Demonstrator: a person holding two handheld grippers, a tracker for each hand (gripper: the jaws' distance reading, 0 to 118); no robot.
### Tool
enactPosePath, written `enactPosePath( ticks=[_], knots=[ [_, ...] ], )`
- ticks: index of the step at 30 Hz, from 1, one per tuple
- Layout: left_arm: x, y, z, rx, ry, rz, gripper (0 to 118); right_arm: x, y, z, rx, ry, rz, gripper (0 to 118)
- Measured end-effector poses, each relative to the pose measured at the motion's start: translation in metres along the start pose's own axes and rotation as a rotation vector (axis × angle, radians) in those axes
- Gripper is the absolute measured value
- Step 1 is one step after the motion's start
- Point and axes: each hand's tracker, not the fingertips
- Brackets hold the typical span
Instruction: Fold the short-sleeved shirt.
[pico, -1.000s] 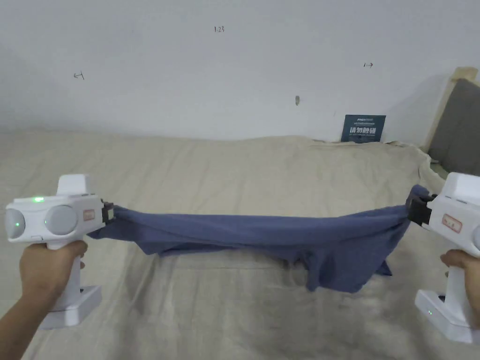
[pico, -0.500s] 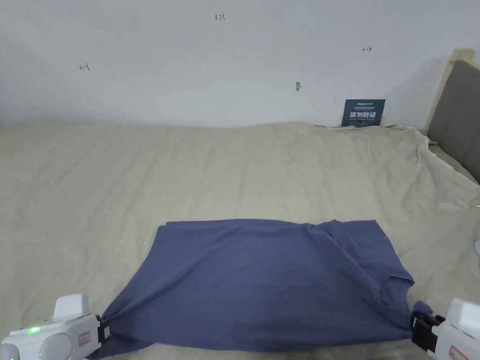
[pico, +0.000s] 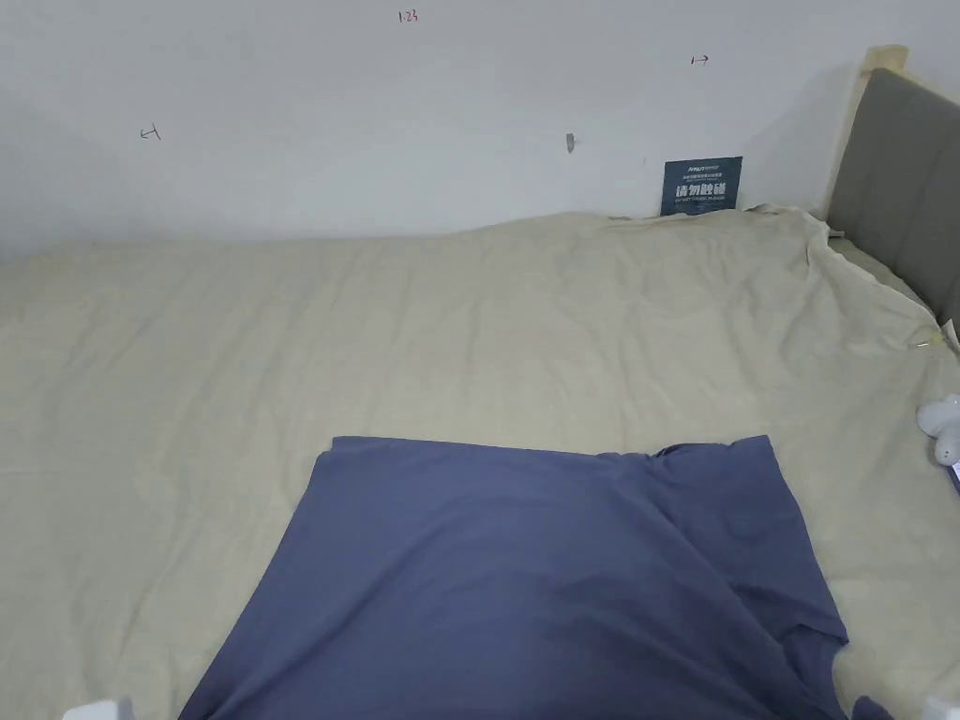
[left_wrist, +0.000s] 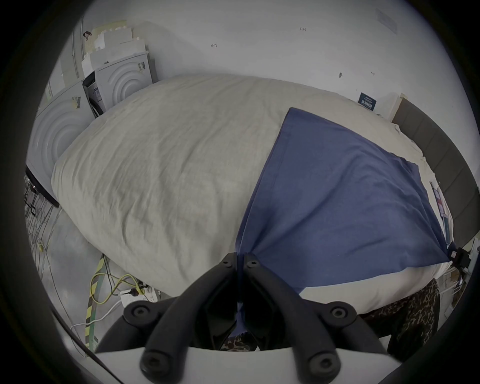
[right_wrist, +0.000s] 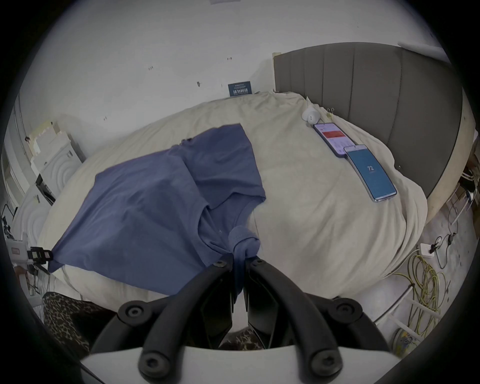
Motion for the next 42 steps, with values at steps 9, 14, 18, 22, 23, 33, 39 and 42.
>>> enactPosePath(
  ticks=[9, 14, 18, 22, 23, 33, 39, 42],
  knots=[
    [0.025, 0.010, -0.041, -0.137, 0.079, -0.049, 0, -0.022, 0.000, -0.041, -0.143, -0.090, 0.038, 5],
    [0.029, 0.006, -0.037, -0.130, 0.108, -0.064, 0, -0.041, 0.008, -0.024, -0.158, -0.103, 0.067, 5],
    [0.030, 0.017, -0.029, -0.146, 0.096, -0.055, 22, -0.045, 0.023, -0.010, -0.183, -0.091, 0.068, 18],
    [0.041, 0.042, 0.004, -0.052, 0.055, -0.040, 108, -0.047, 0.055, 0.020, -0.066, -0.023, 0.018, 99],
    [0.044, 0.050, 0.015, -0.014, 0.038, -0.032, 116, -0.050, 0.065, 0.030, -0.022, -0.016, 0.004, 100],
    [0.080, 0.122, 0.079, 0.289, -0.095, -0.051, 116, -0.065, 0.141, 0.092, 0.368, -0.004, 0.068, 99],
    [0.096, 0.132, 0.071, 0.445, -0.157, -0.032, 26, -0.078, 0.147, 0.090, 0.459, -0.035, 0.133, 4],
    [0.101, 0.138, 0.060, 0.456, -0.220, -0.010, 7, -0.081, 0.148, 0.082, 0.486, -0.042, 0.144, 0]
  ],
)
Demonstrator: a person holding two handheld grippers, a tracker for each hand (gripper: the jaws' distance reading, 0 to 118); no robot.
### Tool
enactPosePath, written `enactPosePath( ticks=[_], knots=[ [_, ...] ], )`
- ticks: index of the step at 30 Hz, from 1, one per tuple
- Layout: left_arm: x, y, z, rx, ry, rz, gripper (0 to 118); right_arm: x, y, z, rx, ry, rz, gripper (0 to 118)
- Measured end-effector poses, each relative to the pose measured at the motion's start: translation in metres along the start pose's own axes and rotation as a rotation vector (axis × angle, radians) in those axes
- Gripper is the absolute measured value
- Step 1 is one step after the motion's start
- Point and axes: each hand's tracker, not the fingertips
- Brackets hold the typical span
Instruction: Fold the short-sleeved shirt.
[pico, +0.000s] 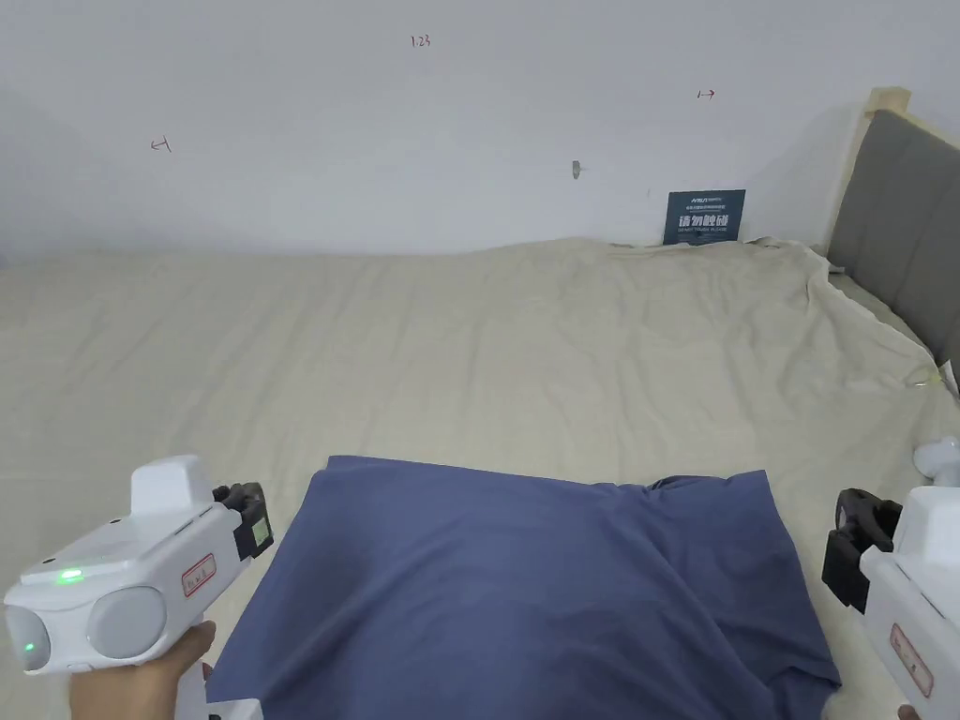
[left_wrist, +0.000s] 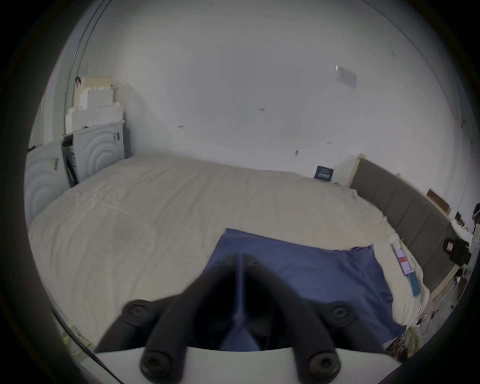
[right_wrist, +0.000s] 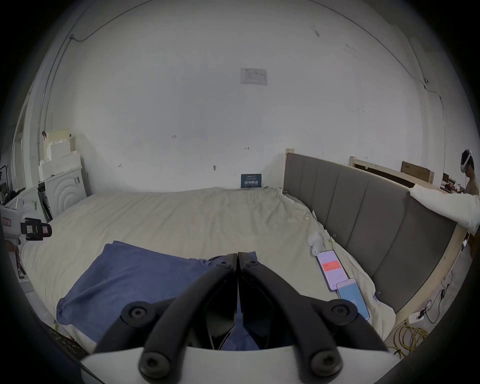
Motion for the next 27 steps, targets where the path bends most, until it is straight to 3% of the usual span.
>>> enactPosePath(
  ticks=[2, 13, 16, 17, 18, 21, 22, 27],
  knots=[
    [0.002, 0.001, -0.011, 0.000, -0.008, -0.007, 0, 0.001, -0.001, -0.008, 0.002, 0.007, -0.002, 0],
    [0.017, 0.049, -0.160, -0.174, -0.039, -0.168, 0, 0.011, -0.004, -0.071, -0.029, -0.032, -0.018, 0],
    [0.006, 0.063, -0.222, -0.285, -0.044, -0.142, 0, 0.012, -0.006, -0.090, -0.053, -0.049, -0.019, 0],
    [0.003, 0.065, -0.241, -0.322, -0.043, -0.122, 4, 0.013, -0.008, -0.097, -0.061, -0.053, -0.020, 0],
    [-0.001, 0.067, -0.261, -0.363, -0.033, -0.100, 19, 0.014, -0.010, -0.100, -0.071, -0.059, -0.021, 0],
    [0.005, 0.065, -0.297, -0.463, 0.000, -0.085, 90, 0.014, -0.017, -0.110, -0.094, -0.078, -0.014, 0],
    [0.005, 0.062, -0.312, -0.499, 0.020, -0.091, 101, 0.013, -0.015, -0.116, -0.100, -0.083, -0.013, 0],
    [-0.010, 0.037, -0.378, -0.581, 0.078, -0.134, 100, 0.012, -0.022, -0.136, -0.138, -0.107, -0.010, 0]
  ],
)
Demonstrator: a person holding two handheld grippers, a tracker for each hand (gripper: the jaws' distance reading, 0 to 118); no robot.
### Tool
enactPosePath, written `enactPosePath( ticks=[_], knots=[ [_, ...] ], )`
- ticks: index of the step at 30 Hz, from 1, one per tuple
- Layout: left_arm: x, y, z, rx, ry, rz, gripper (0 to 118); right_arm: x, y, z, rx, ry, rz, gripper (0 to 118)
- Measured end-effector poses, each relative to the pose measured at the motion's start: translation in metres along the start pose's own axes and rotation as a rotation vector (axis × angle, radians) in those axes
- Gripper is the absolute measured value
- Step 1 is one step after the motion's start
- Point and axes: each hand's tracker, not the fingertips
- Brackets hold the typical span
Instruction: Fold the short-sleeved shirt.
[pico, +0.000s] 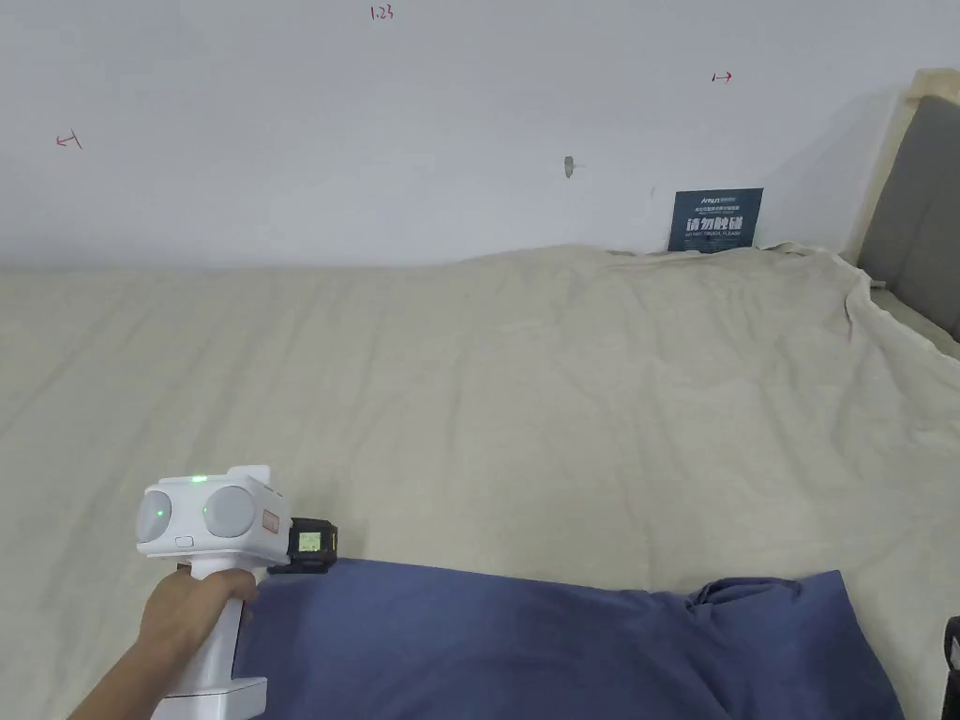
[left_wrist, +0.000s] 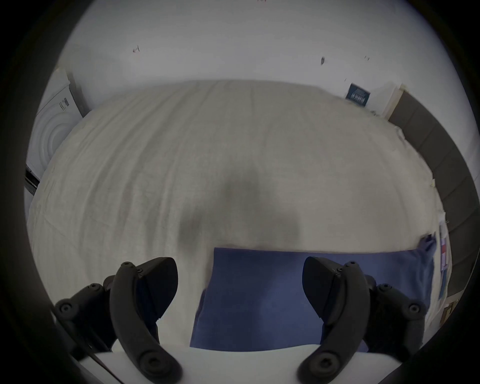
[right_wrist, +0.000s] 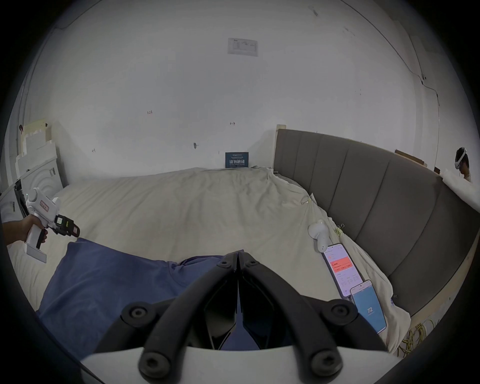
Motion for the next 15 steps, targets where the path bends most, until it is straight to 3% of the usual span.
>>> enactPosePath(
  ticks=[3, 5, 6, 8, 11, 13, 15],
  knots=[
    [0.013, -0.017, 0.001, -0.049, 0.045, -0.017, 89, -0.002, -0.001, -0.005, -0.015, -0.008, -0.009, 0],
    [0.020, -0.034, 0.005, -0.083, -0.004, -0.004, 62, -0.003, -0.004, -0.008, -0.024, -0.009, -0.019, 0],
    [0.025, -0.039, 0.014, 0.001, 0.047, -0.010, 61, -0.004, -0.005, -0.009, -0.039, -0.007, -0.018, 0],
    [0.033, -0.039, 0.020, -0.022, 0.031, -0.013, 55, -0.005, -0.005, -0.014, -0.054, -0.004, -0.016, 0],
    [0.038, -0.030, 0.022, -0.001, -0.006, -0.083, 6, -0.002, -0.004, -0.023, -0.084, 0.007, -0.036, 0],
    [0.044, -0.034, 0.024, 0.025, 0.034, -0.150, 3, 0.001, -0.001, -0.034, -0.117, 0.025, -0.056, 0],
    [0.045, -0.039, 0.034, 0.043, 0.021, -0.130, 2, 0.006, 0.003, -0.047, -0.135, 0.036, -0.069, 0]
  ],
)
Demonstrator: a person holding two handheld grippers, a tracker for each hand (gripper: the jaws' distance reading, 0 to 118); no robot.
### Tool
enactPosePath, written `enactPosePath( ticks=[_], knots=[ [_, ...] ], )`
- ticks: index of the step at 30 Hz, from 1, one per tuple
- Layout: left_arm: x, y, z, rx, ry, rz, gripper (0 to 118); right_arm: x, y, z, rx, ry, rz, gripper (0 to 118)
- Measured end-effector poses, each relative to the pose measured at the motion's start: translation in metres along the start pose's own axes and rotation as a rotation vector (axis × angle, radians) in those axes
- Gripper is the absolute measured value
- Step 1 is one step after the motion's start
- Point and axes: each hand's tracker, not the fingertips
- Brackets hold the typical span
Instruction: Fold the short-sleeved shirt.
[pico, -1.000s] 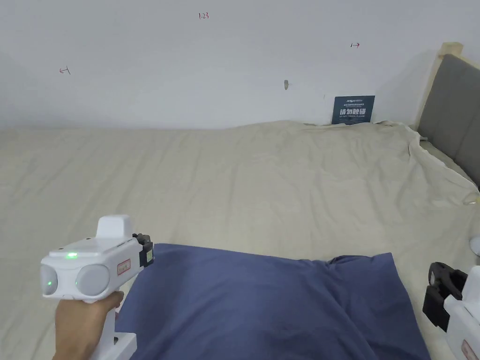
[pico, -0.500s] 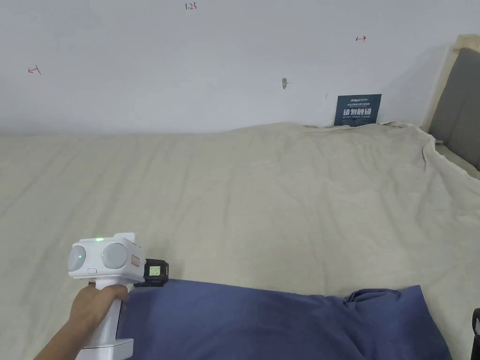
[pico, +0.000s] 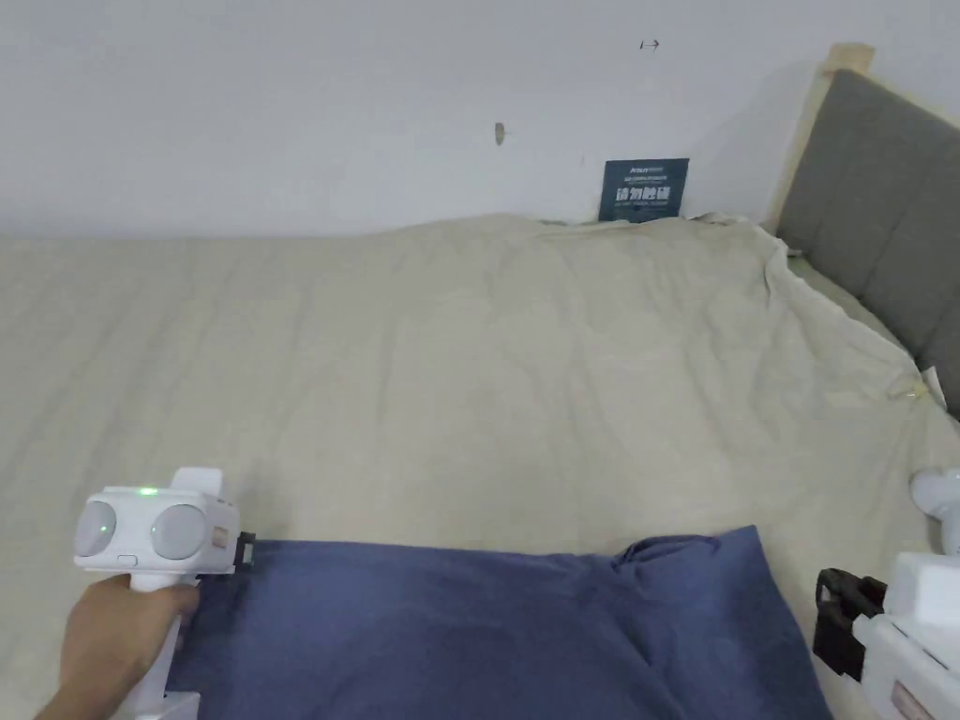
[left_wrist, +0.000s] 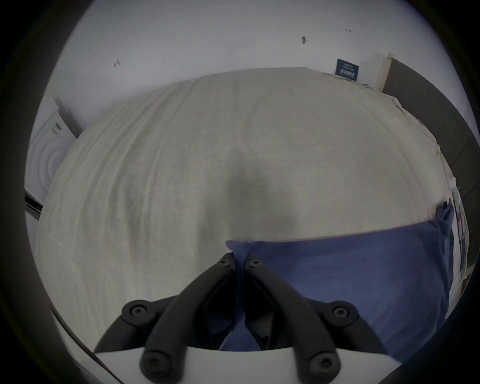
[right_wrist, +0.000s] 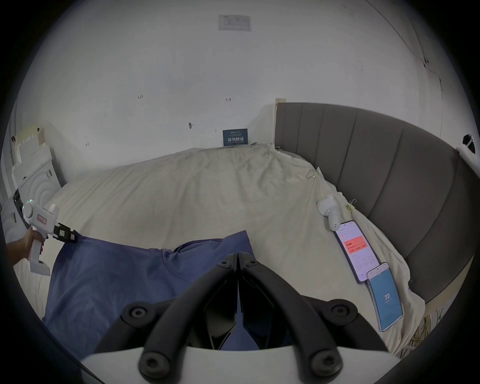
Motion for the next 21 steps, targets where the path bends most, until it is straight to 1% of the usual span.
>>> enactPosePath(
  ticks=[2, 5, 6, 7, 8, 9, 10, 11, 13, 15, 18, 19, 20, 21],
  knots=[
    [-0.006, -0.005, 0.012, 0.042, -0.037, 0.028, 2, 0.005, 0.006, -0.015, -0.016, 0.007, -0.013, 0],
    [-0.009, -0.009, 0.047, 0.112, -0.074, 0.015, 1, 0.006, 0.016, -0.039, -0.066, 0.006, -0.022, 0],
    [-0.015, -0.008, 0.046, 0.134, -0.089, 0.016, 1, 0.007, 0.019, -0.048, -0.081, 0.005, -0.023, 2],
    [-0.018, -0.009, 0.057, 0.155, -0.100, 0.019, 1, 0.009, 0.022, -0.059, -0.122, 0.015, -0.026, 8],
    [-0.021, -0.009, 0.068, 0.167, -0.109, 0.020, 1, 0.014, 0.022, -0.072, -0.159, 0.017, -0.028, 22],
    [-0.023, -0.009, 0.076, 0.177, -0.116, 0.019, 1, 0.016, 0.023, -0.083, -0.184, 0.003, -0.007, 51],
    [-0.027, -0.008, 0.086, 0.186, -0.116, 0.014, 1, 0.017, 0.023, -0.095, -0.204, 0.014, -0.014, 72],
    [-0.028, -0.007, 0.092, 0.197, -0.114, 0.009, 1, 0.018, 0.022, -0.105, -0.225, 0.003, -0.009, 82],
    [-0.032, -0.005, 0.101, 0.207, -0.114, -0.002, 1, 0.013, 0.019, -0.118, -0.271, -0.003, -0.002, 82],
    [-0.034, -0.004, 0.107, 0.208, -0.118, 0.000, 1, 0.011, 0.016, -0.137, -0.327, -0.028, 0.023, 82],
    [-0.034, -0.005, 0.108, 0.208, -0.114, -0.005, 1, 0.004, 0.005, -0.153, -0.409, -0.055, 0.040, 82],
    [-0.033, -0.006, 0.107, 0.208, -0.112, -0.007, 1, 0.002, 0.001, -0.159, -0.453, -0.064, 0.044, 80],
    [-0.034, -0.007, 0.106, 0.205, -0.110, -0.007, 1, 0.000, -0.005, -0.158, -0.485, -0.071, 0.059, 75],
    [-0.036, -0.008, 0.105, 0.203, -0.109, -0.007, 1, -0.003, -0.007, -0.156, -0.464, -0.044, 0.074, 63]
  ],
)
